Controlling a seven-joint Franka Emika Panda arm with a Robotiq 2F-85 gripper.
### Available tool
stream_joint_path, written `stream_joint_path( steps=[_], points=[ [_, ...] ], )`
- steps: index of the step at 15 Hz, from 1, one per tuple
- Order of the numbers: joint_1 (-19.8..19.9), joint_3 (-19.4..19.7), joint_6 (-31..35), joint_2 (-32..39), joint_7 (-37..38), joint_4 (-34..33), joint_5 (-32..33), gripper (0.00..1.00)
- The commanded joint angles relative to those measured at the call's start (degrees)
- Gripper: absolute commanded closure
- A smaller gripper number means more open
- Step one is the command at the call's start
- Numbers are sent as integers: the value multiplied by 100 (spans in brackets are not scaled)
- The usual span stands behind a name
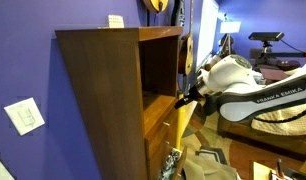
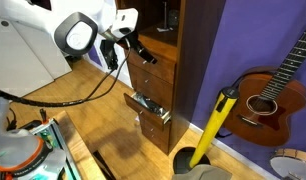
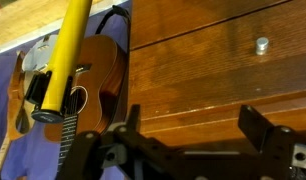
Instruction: Pull open the top drawer on the chest of drawers, put the maroon cap into the drawer, push the top drawer closed
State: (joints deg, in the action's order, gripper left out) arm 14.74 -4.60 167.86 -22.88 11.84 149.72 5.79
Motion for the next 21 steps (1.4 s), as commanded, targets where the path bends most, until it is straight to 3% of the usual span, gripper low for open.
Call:
stream_joint_path(
  steps=[1, 7, 14, 21],
  points=[
    [-284, 388, -796, -783, -435, 40, -124, 0],
    [-601, 765, -2848, -1742, -1032, -435, -193, 0],
    [-678, 652, -4968, -2105, -1025, -1267, -55, 0],
    [-646, 515, -6209, -2089, -801, -1851, 51, 0]
  ],
)
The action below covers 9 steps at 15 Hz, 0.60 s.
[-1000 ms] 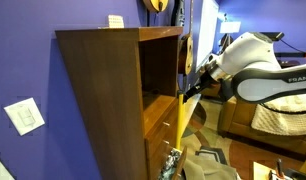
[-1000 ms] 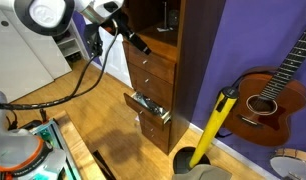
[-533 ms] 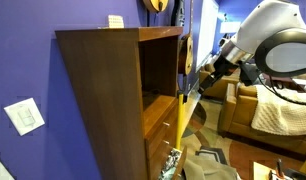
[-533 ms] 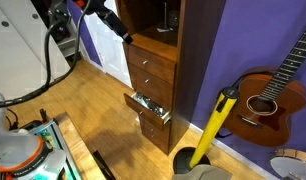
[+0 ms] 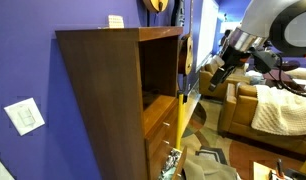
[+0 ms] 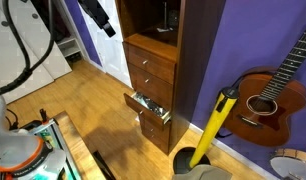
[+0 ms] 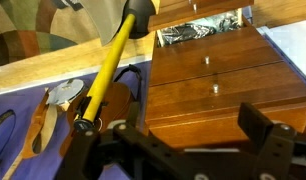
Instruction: Pull open the top drawer on the chest of drawers, put the maroon cap into the drawer, push the top drawer closed
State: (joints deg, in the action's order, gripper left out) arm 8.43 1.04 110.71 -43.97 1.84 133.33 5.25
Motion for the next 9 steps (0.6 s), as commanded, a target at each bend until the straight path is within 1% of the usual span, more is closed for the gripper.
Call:
stream_joint_path(
  steps=[1, 4, 5, 9],
  points=[
    [-15, -60, -630, 32, 232, -274, 116, 0],
    [0, -96, -972, 60, 377, -416, 155, 0],
    [-93, 2, -708, 14, 224, -303, 112, 0],
    [-97, 2, -727, 18, 232, -322, 112, 0]
  ],
)
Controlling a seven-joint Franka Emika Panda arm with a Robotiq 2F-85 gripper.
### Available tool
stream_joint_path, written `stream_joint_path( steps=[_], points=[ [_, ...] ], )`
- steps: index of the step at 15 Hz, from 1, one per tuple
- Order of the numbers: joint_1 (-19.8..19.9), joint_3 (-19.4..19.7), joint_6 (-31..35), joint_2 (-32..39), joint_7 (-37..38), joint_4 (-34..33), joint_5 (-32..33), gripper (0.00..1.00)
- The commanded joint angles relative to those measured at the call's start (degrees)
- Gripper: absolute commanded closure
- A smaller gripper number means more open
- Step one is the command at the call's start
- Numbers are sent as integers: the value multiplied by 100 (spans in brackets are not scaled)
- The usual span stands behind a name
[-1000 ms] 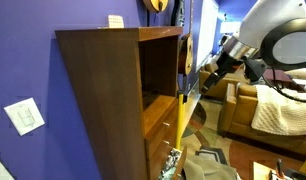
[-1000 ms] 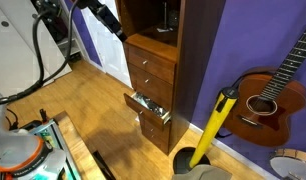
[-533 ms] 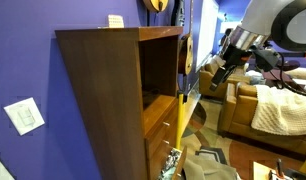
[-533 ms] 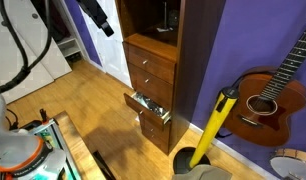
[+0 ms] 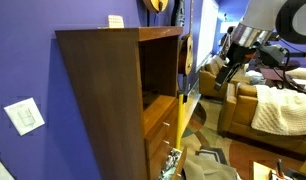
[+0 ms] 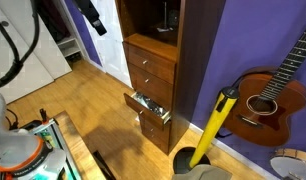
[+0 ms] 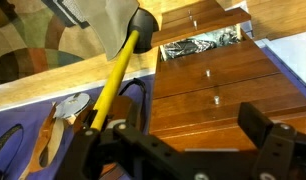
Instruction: Pull open the top drawer on the chest of drawers, put the maroon cap into the drawer, push the top drawer closed
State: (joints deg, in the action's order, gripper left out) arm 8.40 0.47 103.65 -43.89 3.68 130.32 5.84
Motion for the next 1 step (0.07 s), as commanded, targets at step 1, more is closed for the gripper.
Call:
stream_joint_path(
  steps=[1],
  points=[
    [-93, 59, -21, 9, 48, -20, 54, 0]
  ],
)
